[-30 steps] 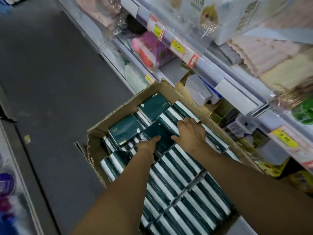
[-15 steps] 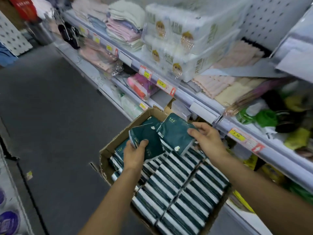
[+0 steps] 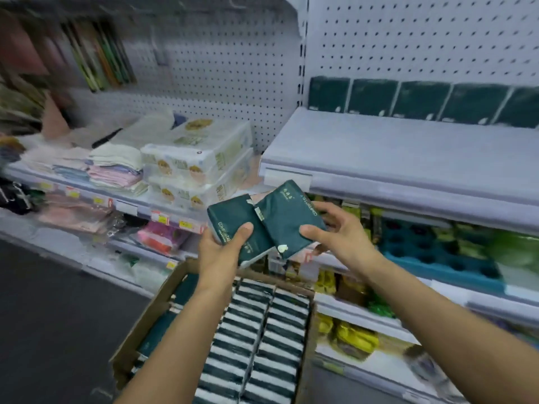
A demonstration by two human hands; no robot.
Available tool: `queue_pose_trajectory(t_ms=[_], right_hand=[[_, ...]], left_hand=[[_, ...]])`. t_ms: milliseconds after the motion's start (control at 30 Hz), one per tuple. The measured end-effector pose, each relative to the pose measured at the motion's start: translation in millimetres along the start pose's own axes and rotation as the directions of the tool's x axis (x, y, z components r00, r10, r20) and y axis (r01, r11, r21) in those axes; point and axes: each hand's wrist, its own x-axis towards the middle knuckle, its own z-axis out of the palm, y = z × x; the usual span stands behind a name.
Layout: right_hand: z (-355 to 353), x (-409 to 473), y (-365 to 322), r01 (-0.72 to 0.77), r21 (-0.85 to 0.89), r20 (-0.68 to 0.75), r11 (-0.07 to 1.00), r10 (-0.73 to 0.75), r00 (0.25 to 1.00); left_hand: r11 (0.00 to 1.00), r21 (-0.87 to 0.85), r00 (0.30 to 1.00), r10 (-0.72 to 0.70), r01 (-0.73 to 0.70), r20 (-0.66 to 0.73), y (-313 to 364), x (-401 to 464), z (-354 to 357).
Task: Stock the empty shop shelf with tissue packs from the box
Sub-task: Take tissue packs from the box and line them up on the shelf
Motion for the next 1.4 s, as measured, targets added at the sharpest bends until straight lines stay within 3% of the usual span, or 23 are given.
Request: queue_pose_trajectory(t_ms=[267,533,767,933,1200,1400], right_hand=[[-103,-26,-54,0.119,-0.033,-0.227,0.992,-0.123,0.966],[-272,-57,-72,0.187,-0.248,-0.398,0.951,-0.276,0.875],[-483,-80,-65,-0.023,-0.504,-0.479,0.863,-0.257,0.84],[-591,-77,-53,-0.102,-0.58,-0.502,0.808,-0.255,0.827],[-678,-36,-24,-0.247,-0.735,-0.528,0.631,-0.304,0.793],[-697,-5,-12,-0.259,-0.773,-0.51,0.579,-0.326,0.796]], left_hand=[[0.984,0.053,0.95,0.152,-0.173,0.274,60,-16,107],[0.993,-0.01,0.929,0.114,-0.118,0.352,50,-55,244],[0.974,0.161,0.844,0.048,-0.157,0.534,37,-103,408],[0.976,0.195,0.823,-0.029,-0.1,0.567,42,-117,484],[0.966,0.257,0.756,-0.16,-0.012,0.635,31,-113,591],[0.968,0.25,0.726,-0.184,0.018,0.662,21,-91,636]])
